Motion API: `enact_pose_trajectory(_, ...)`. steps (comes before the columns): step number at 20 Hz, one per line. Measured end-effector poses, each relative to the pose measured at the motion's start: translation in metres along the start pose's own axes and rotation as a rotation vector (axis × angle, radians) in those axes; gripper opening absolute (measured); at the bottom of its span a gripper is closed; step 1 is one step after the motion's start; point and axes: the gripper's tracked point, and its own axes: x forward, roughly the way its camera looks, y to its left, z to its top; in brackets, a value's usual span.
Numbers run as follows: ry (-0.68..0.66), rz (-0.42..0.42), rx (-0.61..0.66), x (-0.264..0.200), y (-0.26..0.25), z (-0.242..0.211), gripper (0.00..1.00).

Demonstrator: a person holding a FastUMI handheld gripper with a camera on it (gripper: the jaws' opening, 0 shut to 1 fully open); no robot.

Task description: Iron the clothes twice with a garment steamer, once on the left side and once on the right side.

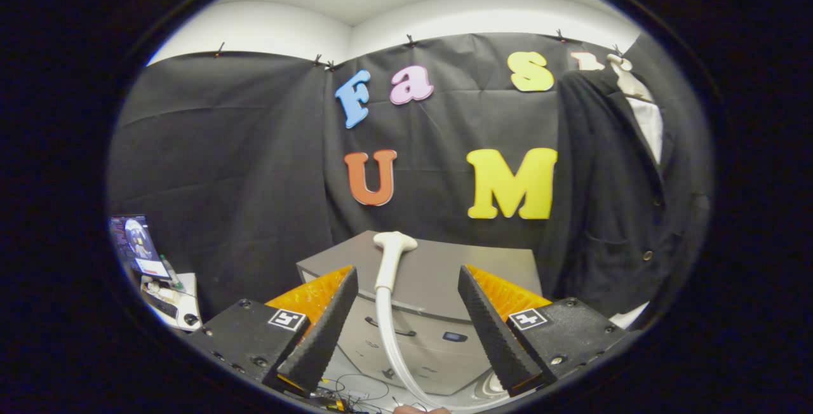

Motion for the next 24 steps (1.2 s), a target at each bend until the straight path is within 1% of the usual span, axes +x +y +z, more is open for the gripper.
enact_pose_trajectory(4,0.052,0.099,-0.006,0.068,0.014,0.013,1.0)
enact_pose_trajectory(8,0.147,0.13,-0.037,0.134,0.02,0.011,1.0)
enact_pose_trajectory(11,0.221,0.159,-0.032,0.168,0.025,0.002,1.0)
enact_pose_trajectory(14,0.32,0.155,-0.004,0.201,0.023,-0.014,1.0)
enact_pose_trajectory(16,0.412,0.128,0.008,0.221,0.018,-0.03,1.0)
enact_pose_trajectory(19,0.513,0.097,0.031,0.251,0.013,-0.043,1.0)
enact_pose_trajectory(22,0.599,0.101,0.052,0.263,0.013,-0.059,1.0)
enact_pose_trajectory(24,0.624,0.088,0.048,0.271,0.013,-0.063,0.96)
